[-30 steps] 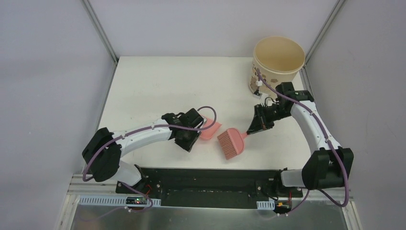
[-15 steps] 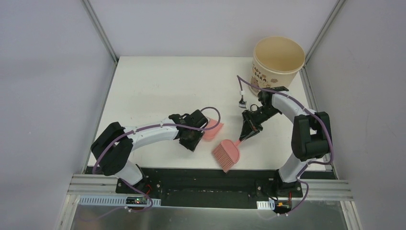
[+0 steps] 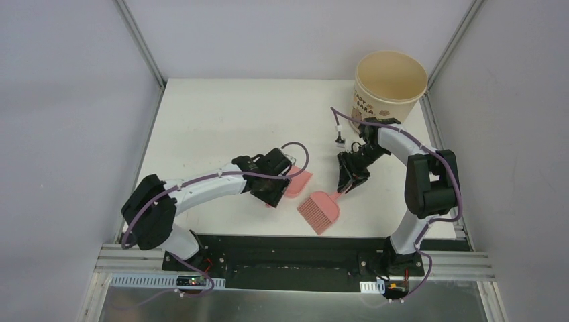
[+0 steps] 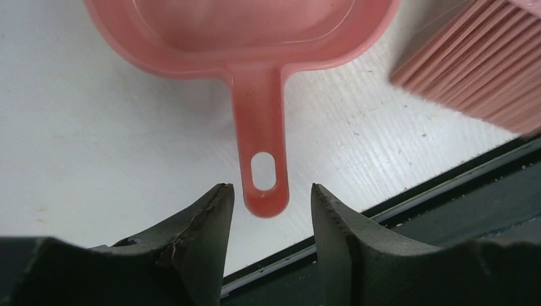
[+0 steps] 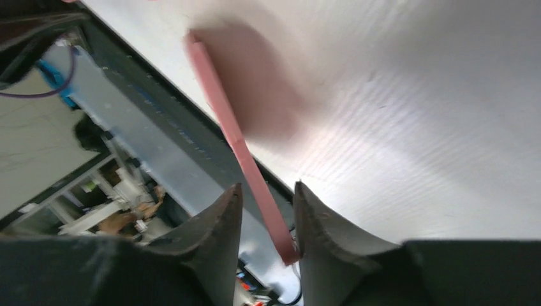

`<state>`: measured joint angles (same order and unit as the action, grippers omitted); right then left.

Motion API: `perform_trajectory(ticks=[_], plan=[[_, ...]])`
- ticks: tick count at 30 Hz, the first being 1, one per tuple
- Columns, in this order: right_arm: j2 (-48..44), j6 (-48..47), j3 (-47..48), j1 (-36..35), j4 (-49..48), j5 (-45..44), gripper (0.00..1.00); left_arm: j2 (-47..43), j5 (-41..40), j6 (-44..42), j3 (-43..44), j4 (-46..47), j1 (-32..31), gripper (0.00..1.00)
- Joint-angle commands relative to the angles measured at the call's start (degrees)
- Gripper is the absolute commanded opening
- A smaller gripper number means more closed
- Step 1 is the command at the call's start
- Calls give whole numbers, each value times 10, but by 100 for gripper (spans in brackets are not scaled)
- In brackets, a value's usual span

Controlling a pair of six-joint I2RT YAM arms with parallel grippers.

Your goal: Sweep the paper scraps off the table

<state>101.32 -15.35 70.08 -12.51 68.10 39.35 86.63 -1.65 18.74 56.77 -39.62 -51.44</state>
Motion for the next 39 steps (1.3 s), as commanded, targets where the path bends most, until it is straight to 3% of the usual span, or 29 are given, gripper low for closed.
perform_trajectory(ticks=[1,6,7,10,15,16,17,25,29,39], plan=[[-35,16,3,0,-43,-87,45,-73,-30,-46,43,-28,-5,49],[-91,27,1,-1,-66,-156,96,-151,-86,-128,54,-18,-5,52],[-107,28,0,-1,-70,-163,99,-165,-98,-141,48,-5,-5,54],[-163,33,-13,1,-85,-184,100,-189,-129,-169,14,38,-6,64],[-296,70,-82,37,-157,-219,100,-175,-144,-165,-18,72,0,72],[-326,87,-106,57,-188,-205,100,-170,-141,-159,-18,74,1,94],[-356,103,-134,84,-210,-190,100,-165,-136,-157,-16,74,2,99],[-507,148,-214,178,-298,-95,100,-188,-132,-143,-18,96,27,99],[-533,249,-236,180,-338,-260,100,-213,-135,-127,-29,110,48,99],[-508,235,-219,186,-332,-277,100,-242,-130,-119,-41,114,67,99]])
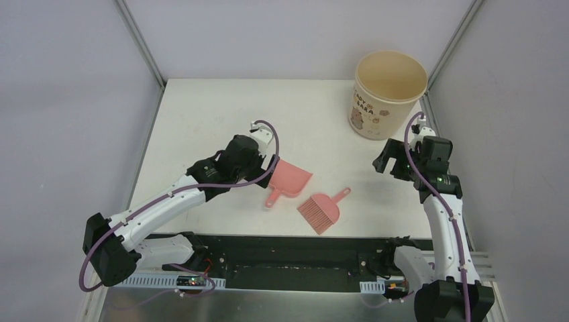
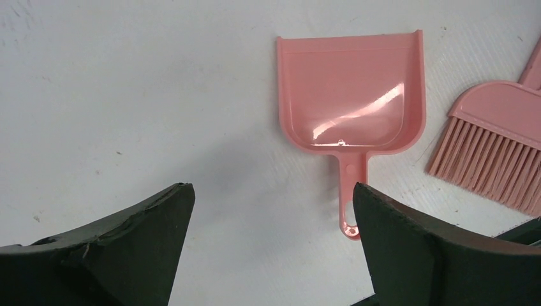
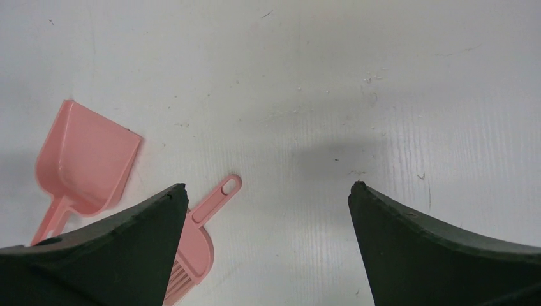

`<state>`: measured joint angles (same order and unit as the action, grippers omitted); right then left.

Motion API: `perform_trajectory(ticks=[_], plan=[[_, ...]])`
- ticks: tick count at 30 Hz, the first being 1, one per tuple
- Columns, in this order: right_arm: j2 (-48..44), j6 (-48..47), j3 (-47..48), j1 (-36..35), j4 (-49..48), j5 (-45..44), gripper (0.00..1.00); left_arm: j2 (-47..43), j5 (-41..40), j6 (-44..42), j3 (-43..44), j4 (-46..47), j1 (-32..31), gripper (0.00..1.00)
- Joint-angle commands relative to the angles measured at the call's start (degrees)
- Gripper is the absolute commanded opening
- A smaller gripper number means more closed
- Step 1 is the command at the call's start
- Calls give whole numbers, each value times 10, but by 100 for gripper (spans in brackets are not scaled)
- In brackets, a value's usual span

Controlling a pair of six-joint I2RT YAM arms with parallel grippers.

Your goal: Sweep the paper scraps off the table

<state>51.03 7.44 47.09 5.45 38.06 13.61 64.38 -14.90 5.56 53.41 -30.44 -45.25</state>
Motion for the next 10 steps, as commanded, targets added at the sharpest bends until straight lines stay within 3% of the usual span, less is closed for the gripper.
perform_trajectory(ticks=[1,10], plan=[[-6,4,11,8,-32,-16,100,-18,4,13,-8,23,6,99],[-17,-24,11,25,-28,43,100,-6,18,14,-1,20,11,99]])
